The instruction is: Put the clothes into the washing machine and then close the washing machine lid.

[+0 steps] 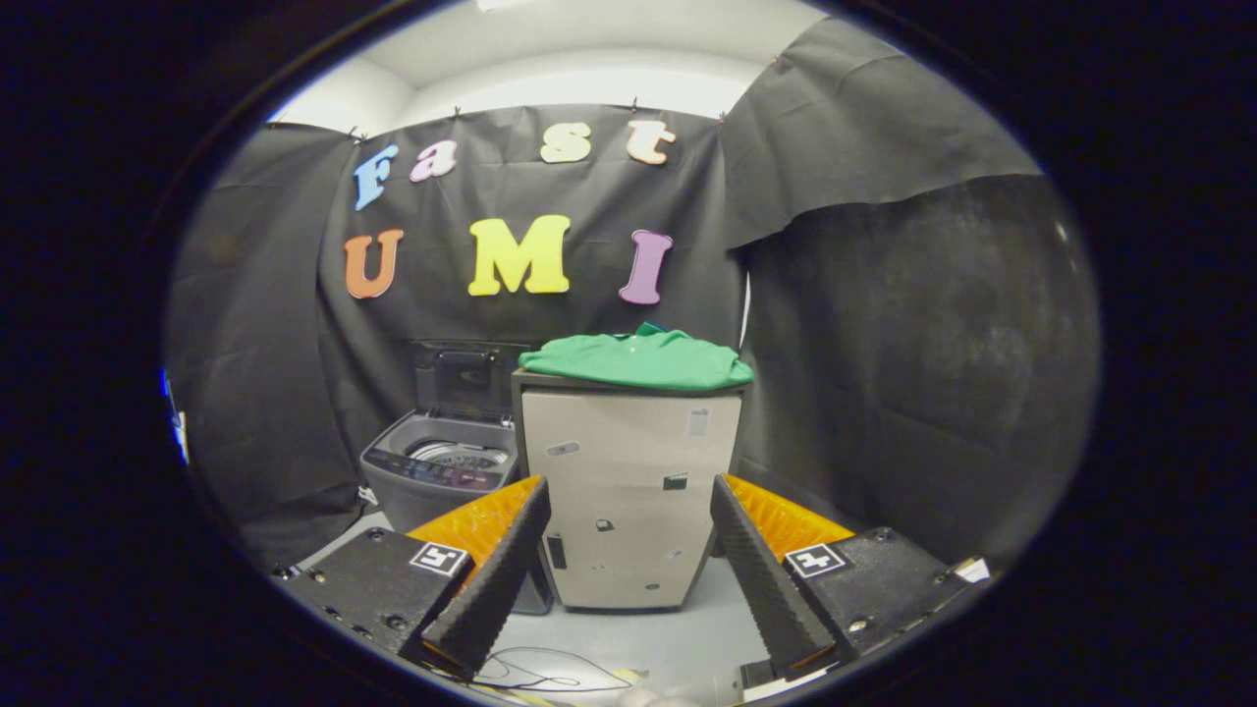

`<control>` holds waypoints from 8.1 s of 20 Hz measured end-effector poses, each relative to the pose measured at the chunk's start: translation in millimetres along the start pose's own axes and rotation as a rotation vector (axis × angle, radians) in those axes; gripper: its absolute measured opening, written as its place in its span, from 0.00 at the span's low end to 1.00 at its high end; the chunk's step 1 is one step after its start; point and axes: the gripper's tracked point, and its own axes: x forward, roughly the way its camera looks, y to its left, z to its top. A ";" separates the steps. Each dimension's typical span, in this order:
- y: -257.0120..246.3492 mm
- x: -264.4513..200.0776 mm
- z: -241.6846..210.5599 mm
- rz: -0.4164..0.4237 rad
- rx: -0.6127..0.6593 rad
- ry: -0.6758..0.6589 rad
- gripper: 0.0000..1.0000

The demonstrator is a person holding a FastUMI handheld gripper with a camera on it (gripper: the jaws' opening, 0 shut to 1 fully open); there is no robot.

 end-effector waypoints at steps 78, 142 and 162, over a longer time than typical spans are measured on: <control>49.4 431.3 203.4 0.018 0.092 0.313 0.05; 454.0 492.0 -65.6 0.289 0.108 0.803 0.05; 429.8 485.2 -94.8 0.182 0.125 0.899 0.75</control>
